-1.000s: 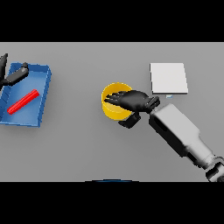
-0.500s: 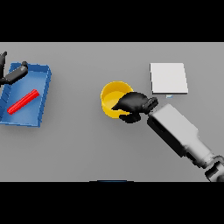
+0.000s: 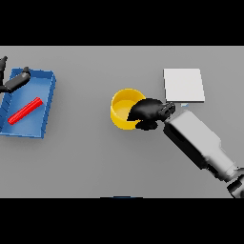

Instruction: Pick up the red beaker and tilt it to pour out 1 green nut into yellow bowl. Pick up the yellow bowl and place it on the metallic measuring scale.

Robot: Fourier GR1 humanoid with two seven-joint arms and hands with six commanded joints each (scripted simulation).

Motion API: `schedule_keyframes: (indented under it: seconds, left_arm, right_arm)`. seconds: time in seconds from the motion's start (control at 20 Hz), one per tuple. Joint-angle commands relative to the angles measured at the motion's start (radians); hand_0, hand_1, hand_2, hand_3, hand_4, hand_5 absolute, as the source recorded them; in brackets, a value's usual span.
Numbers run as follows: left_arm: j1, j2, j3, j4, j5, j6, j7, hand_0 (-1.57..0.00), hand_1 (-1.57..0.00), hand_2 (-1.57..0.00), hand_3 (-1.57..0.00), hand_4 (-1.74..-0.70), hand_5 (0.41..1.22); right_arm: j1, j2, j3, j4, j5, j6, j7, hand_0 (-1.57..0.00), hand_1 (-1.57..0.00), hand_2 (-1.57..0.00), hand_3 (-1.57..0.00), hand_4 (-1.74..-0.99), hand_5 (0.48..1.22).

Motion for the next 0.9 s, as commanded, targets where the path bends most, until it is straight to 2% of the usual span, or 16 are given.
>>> schedule_keyframes:
  seconds: [0.0,0.1,0.25,0.35,0.4,0.55,0.65,0.7,0.75,0.85]
  left_arm:
    - [0.003,0.005,-0.002,-0.004,-0.004,0.003,0.003,0.00,0.00,0.00,0.00,-0.80,0.725]
    - [0.006,0.004,-0.002,-0.003,-0.003,0.002,0.000,0.00,0.00,0.00,0.00,-0.80,0.724]
    - [-0.001,0.001,-0.004,0.006,-0.010,0.006,0.006,0.00,0.00,0.00,0.00,-0.80,0.721]
    - [-0.006,0.005,-0.003,0.004,-0.010,0.003,0.011,0.00,0.00,0.00,0.00,-0.80,0.719]
    - [0.000,0.010,0.000,0.004,-0.006,-0.001,0.000,0.00,0.00,0.00,0.00,-0.80,0.720]
    - [0.001,0.005,0.001,-0.001,-0.001,-0.001,0.001,0.00,0.00,0.00,0.00,-0.81,0.723]
    - [0.000,0.009,0.001,0.006,-0.007,-0.002,-0.002,0.00,0.00,0.00,0.00,-0.80,0.723]
    - [-0.002,0.015,0.001,-0.002,-0.011,0.000,-0.002,0.00,0.00,0.00,0.00,-0.80,0.723]
    - [0.000,0.018,0.004,-0.003,-0.010,0.000,-0.010,0.00,0.00,0.00,0.00,-0.80,0.723]
    - [0.011,0.020,0.000,-0.033,-0.007,0.009,-0.002,0.00,0.00,0.00,0.00,-0.81,0.735]
  right_arm:
    - [0.008,-0.007,0.000,-0.027,-0.004,0.009,0.013,-1.51,-1.51,-1.45,-1.19,-1.722,1.207]
    - [0.011,-0.017,-0.016,-0.060,-0.022,0.011,0.017,-1.53,-1.53,-1.49,-1.19,-1.729,1.212]
    - [-0.012,-0.075,-0.042,-0.131,-0.042,0.060,0.032,-1.55,-1.55,-1.51,-1.38,-1.731,1.216]
    - [-0.033,-0.083,-0.062,-0.177,-0.056,0.091,0.083,-1.56,-1.56,-1.53,-1.35,-1.728,1.218]
    - [-0.031,-0.099,-0.071,-0.193,-0.062,0.098,0.080,-1.56,-1.56,-1.54,-1.34,-1.726,1.219]
    - [-0.023,-0.129,-0.110,-0.251,-0.087,0.132,0.127,-1.57,-1.57,-1.55,-1.26,-1.721,1.219]
    - [0.018,-0.167,-0.121,-0.308,-0.102,0.155,0.128,-1.57,-1.57,-1.56,-1.25,-1.720,1.219]
    - [0.016,-0.182,-0.124,-0.317,-0.097,0.147,0.112,-1.57,-1.57,-1.56,-1.24,-1.719,1.220]
    - [0.005,-0.202,-0.129,-0.313,-0.088,0.127,0.092,-1.57,-1.57,-1.56,-1.24,-1.719,1.220]
    - [-0.016,-0.222,-0.143,-0.291,-0.073,0.101,0.099,-1.57,-1.57,-1.57,-1.32,-1.720,1.220]
